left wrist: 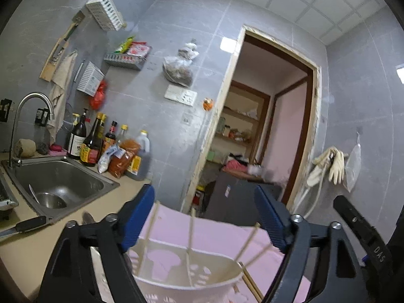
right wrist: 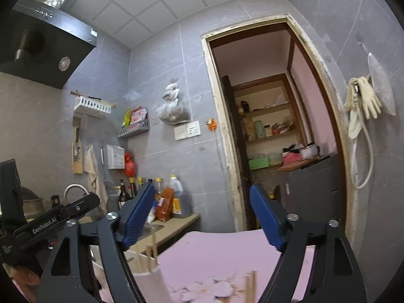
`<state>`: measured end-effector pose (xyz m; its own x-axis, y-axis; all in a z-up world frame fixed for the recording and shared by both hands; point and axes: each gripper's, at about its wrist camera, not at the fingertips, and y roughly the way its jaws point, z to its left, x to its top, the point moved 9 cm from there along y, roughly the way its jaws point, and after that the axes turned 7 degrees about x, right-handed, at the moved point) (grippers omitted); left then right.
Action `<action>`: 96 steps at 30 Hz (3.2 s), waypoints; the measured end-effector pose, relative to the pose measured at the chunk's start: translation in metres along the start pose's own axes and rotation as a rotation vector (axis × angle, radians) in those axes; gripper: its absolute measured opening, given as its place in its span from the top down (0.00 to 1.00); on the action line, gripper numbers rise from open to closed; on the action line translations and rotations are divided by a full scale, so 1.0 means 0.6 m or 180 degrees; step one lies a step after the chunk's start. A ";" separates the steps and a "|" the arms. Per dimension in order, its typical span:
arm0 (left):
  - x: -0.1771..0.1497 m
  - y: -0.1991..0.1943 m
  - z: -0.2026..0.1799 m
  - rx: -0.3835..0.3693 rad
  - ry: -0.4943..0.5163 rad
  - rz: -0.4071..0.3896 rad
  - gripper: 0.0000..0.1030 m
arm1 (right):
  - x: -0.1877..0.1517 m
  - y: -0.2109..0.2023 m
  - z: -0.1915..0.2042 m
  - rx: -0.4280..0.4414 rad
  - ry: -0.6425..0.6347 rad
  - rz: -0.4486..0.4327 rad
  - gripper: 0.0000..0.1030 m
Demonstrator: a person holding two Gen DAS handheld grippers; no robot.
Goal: Organize utensils
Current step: 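Open both tools to drop the chopsticks into the basket, then move both tools down toward the steel spoon and the chopstick pair, then grasp the wooden chopsticks with the left tool while the right tool grasps the steel spoon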
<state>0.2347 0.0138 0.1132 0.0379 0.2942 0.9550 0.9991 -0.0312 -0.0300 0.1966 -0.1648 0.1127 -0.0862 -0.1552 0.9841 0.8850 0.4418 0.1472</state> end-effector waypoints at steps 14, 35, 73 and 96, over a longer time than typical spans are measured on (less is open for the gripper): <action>-0.091 -0.012 -0.090 -0.0244 0.0410 0.0514 0.02 | -0.005 -0.096 -0.052 -0.0265 -0.0224 0.0189 0.00; -0.269 -0.011 -0.171 -0.0474 0.1072 0.1437 0.02 | -0.113 -0.138 -0.154 -0.0709 -0.0343 0.1099 0.00; -0.429 0.138 -0.197 -0.0380 0.0975 0.2985 0.65 | -0.274 -0.065 -0.240 -0.0391 0.0343 0.2631 0.27; -0.441 0.226 -0.182 -0.0194 0.0486 0.3225 0.88 | -0.332 0.007 -0.228 -0.0096 0.0169 0.3198 0.46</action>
<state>0.3580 -0.1724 -0.1111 0.8557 -0.0219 0.5170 0.4964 -0.2472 -0.8321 0.2802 -0.2531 -0.0963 0.7265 0.2375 0.6449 0.5475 0.3671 -0.7520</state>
